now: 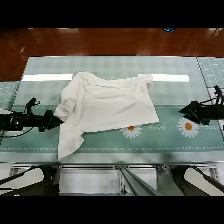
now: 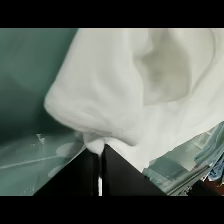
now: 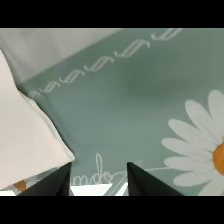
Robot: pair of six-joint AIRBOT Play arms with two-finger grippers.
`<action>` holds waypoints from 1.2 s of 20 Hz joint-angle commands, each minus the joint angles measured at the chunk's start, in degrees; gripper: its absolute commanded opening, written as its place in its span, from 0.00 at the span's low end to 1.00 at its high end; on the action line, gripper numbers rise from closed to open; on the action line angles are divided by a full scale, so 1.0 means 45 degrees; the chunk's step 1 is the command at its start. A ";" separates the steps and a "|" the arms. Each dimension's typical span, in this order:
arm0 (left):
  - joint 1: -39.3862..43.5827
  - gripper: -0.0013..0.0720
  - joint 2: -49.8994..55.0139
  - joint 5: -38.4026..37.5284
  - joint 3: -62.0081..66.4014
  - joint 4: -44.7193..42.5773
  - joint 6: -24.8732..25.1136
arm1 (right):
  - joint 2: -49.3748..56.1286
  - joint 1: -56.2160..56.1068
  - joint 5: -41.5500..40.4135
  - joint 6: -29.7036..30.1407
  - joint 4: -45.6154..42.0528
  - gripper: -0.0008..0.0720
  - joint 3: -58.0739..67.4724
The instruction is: Fold the shirts.
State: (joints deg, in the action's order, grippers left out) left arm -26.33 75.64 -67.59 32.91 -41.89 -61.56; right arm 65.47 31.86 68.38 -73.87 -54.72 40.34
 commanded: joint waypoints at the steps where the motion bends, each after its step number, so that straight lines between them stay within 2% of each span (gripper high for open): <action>1: 0.0355 0.05 0.0049 -0.0029 0.0209 0.0112 0.0340 | -0.0010 -0.0330 0.0466 0.0423 0.1219 0.57 -0.1477; 4: 0.0355 0.05 0.0049 -0.0029 0.0214 0.0112 0.0340 | 0.0199 -0.2108 -0.0500 -0.0049 0.1598 0.57 -0.1676; 9: 0.0359 0.05 0.0049 -0.0039 0.0209 0.0117 0.0291 | 0.2123 -0.3895 -0.1496 -0.0078 0.2492 0.57 -0.1579; 13: 0.0384 0.05 0.0049 -0.0102 0.0209 0.0121 0.0194 | 0.3211 -0.4736 -0.2463 -0.0049 0.3827 0.57 -0.0301; 17: 0.0379 0.05 0.0049 -0.0019 0.0214 0.0126 0.0219 | 0.4148 -0.6091 -0.2977 -0.0209 0.4027 0.55 0.1209; 18: 0.0379 0.05 0.0049 -0.0029 0.0209 0.0126 0.0243 | 0.4430 -0.6382 -0.2977 -0.0243 0.4036 0.41 0.1525; 19: 0.0379 0.05 0.0049 -0.0029 0.0214 0.0126 0.0243 | 0.4614 -0.6591 -0.2905 -0.0170 0.4027 0.14 0.1783; 20: 0.0379 0.05 0.0039 -0.0078 0.0219 0.0131 0.0238 | 0.4673 -0.6727 -0.2642 0.0097 0.4022 0.05 0.2045; 22: 0.0355 0.05 -0.0078 -0.0461 0.0529 0.0151 0.0238 | 0.4459 -0.6679 -0.1481 0.0253 0.3711 0.05 0.2871; 24: 0.0355 0.05 -0.0559 -0.1258 0.1506 0.0665 0.0243 | 0.3653 -0.6470 -0.0495 -0.0228 0.2356 0.05 0.4449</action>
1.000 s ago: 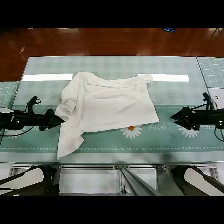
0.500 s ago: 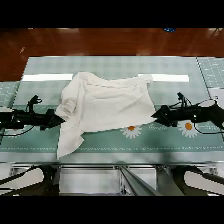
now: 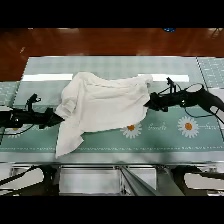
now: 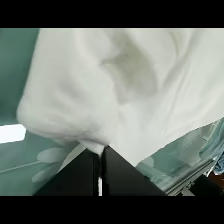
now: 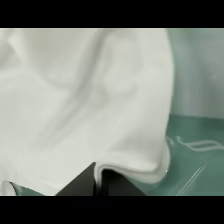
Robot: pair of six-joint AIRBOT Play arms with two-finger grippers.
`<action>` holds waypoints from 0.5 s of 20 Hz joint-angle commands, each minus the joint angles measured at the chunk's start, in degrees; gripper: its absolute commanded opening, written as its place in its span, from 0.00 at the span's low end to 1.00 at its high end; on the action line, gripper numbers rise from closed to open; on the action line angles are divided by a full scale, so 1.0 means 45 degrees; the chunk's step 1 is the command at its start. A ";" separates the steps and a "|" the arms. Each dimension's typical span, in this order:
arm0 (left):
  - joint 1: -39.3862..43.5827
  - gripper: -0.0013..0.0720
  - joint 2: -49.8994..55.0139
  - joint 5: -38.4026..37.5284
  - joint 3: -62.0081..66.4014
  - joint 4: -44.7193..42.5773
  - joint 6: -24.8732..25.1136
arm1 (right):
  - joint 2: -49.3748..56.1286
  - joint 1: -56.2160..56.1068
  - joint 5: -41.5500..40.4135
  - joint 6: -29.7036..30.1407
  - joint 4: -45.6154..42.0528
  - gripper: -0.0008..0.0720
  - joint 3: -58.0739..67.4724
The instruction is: Fold the shirts.
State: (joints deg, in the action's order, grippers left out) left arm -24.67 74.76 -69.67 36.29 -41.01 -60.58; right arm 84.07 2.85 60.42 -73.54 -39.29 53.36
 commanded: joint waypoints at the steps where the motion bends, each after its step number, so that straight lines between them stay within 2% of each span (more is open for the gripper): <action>1: -0.0015 0.05 -0.0782 -0.1132 0.1511 0.1146 0.0019 | -0.1098 0.0146 0.1501 -0.0724 -0.1783 0.05 0.2633; 5: 0.0068 0.05 -0.2676 -0.1379 0.5615 0.4915 -0.0277 | -0.3317 0.0612 0.1700 -0.1530 -0.2948 0.05 0.7757; 7: 0.0185 0.05 -0.3351 -0.1443 0.8184 0.4979 -0.0821 | -0.4216 0.0534 0.2239 -0.1632 -0.2929 0.05 1.0326; 10: 0.0165 0.05 -0.4260 -0.1671 1.1560 0.4469 -0.1520 | -0.5814 0.0520 0.2531 -0.1739 -0.2987 0.05 1.2303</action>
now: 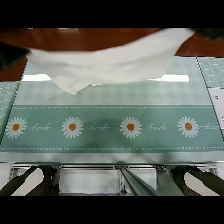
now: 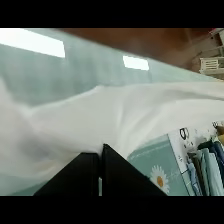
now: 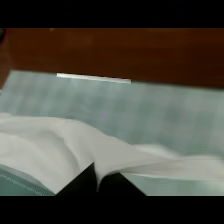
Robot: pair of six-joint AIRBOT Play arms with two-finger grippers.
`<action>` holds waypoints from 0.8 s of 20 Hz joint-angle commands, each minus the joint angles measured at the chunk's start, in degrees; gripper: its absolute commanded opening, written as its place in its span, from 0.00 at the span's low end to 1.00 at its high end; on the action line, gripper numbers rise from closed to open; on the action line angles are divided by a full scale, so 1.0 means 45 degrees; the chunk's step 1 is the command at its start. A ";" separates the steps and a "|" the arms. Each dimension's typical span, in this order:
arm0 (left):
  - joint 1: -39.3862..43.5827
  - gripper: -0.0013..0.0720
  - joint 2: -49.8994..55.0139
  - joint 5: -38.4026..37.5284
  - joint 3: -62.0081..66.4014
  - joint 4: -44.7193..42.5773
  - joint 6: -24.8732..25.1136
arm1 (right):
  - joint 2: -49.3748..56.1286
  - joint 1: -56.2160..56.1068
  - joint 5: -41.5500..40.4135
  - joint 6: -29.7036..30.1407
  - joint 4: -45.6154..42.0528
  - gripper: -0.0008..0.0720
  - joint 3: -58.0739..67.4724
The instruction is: Fold the shirts.
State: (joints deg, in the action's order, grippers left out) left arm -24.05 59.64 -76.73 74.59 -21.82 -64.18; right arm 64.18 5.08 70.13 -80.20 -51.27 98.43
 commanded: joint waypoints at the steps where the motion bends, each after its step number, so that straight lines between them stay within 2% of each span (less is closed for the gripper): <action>1: 0.0029 0.05 -0.1195 -0.0102 0.4061 0.0049 -0.1103 | -0.1996 0.0024 0.0398 -0.0253 -0.0510 0.05 0.2647; 4: 0.0019 0.05 -0.2055 -0.0126 0.6523 0.0015 -0.1579 | -0.3759 0.0024 0.0461 -0.0287 -0.0855 0.05 0.2953; 7: 0.0019 0.05 -0.3269 -0.0199 0.8038 -0.1253 -0.1962 | -0.5430 0.0024 0.1098 -0.0612 -0.1336 0.05 0.2948; 11: 0.0306 0.05 -0.4935 -0.0155 0.8320 -0.3458 -0.2312 | -0.6727 0.0024 0.2997 -0.1336 -0.2628 0.05 0.2948; 14: 0.1098 0.05 -0.5066 -0.0991 0.8276 -0.5061 -0.2788 | -0.6999 0.0024 0.4386 -0.2118 -0.3929 0.05 0.2948; 16: 0.1506 0.05 -0.4862 -0.1700 0.7825 -0.5353 -0.2943 | -0.6999 0.0024 0.4935 -0.2351 -0.4556 0.05 0.2725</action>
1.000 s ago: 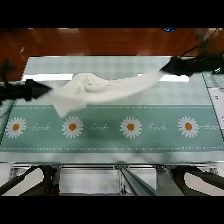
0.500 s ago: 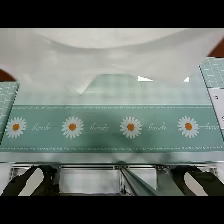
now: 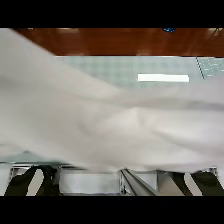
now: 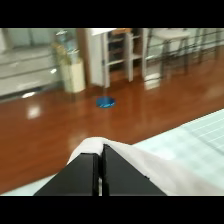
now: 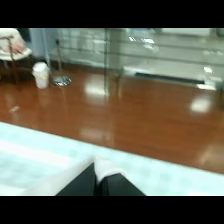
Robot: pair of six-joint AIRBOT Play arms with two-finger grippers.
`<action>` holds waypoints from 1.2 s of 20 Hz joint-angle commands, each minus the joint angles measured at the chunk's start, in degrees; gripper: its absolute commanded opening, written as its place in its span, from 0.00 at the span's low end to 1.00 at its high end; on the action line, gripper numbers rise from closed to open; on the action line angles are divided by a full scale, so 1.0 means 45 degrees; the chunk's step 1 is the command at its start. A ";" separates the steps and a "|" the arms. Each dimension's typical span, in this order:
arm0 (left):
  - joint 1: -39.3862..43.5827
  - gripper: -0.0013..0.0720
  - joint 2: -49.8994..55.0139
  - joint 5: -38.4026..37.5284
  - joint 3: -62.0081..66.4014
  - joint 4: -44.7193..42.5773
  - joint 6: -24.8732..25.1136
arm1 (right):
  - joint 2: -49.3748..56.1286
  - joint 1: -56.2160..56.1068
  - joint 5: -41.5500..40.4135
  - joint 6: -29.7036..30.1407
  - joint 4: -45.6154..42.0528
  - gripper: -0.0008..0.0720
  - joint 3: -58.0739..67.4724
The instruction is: Fold the shirts.
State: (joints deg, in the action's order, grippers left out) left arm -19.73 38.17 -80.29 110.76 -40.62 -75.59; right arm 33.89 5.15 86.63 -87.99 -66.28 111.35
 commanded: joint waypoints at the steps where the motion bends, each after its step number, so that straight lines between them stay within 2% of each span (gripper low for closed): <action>1: 0.0612 0.05 0.0029 -0.1243 -0.0665 -0.1161 -0.0627 | -0.0267 0.0010 0.1316 -0.0709 -0.1345 0.05 -0.0476; 4: 0.0607 0.05 0.0243 -0.1593 -0.3167 -0.1117 -0.0709 | -0.0165 0.0010 0.1375 -0.0962 -0.1107 0.05 -0.2365; 6: 0.0631 0.05 0.0500 -0.1137 -0.5255 -0.0947 -0.0704 | 0.0175 0.0005 0.1248 -0.0665 -0.0607 0.05 -0.4056; 8: 0.1073 0.05 0.1059 -0.0049 -0.7383 -0.0831 -0.0525 | 0.0918 0.0005 0.0374 -0.0068 -0.0063 0.05 -0.5955; 11: 0.2463 0.05 0.2924 0.2225 -0.9539 -0.0840 0.0432 | 0.3011 0.0010 -0.1520 0.0525 -0.0102 0.05 -0.7373; 12: 0.2875 0.05 0.3876 0.2909 -0.9622 -0.0850 0.0763 | 0.4056 0.0010 -0.2123 0.0704 -0.0058 0.05 -0.7344; 16: 0.3429 0.05 0.8189 0.5566 -0.8257 -0.0835 0.0763 | 0.8238 0.0010 -0.3604 0.0801 0.0112 0.05 -0.6785; 21: 0.3385 0.05 1.2473 0.5377 -0.5270 -0.0695 0.0296 | 1.2118 0.0010 -0.5581 0.0651 0.0665 0.05 -0.5440; 23: 0.3385 0.05 1.3109 0.5382 -0.4896 -0.0500 -0.0044 | 1.3274 0.0034 -0.5697 -0.0505 0.0811 0.05 -0.4804; 24: 0.3390 0.05 1.3255 0.5372 -0.4896 -0.0495 -0.0223 | 1.3755 0.0034 -0.5765 -0.0680 0.1127 0.05 -0.4580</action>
State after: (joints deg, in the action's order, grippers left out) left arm -4.60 92.16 -56.82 85.71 -43.53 -74.32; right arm 88.25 5.28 63.81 -87.13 -63.55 87.59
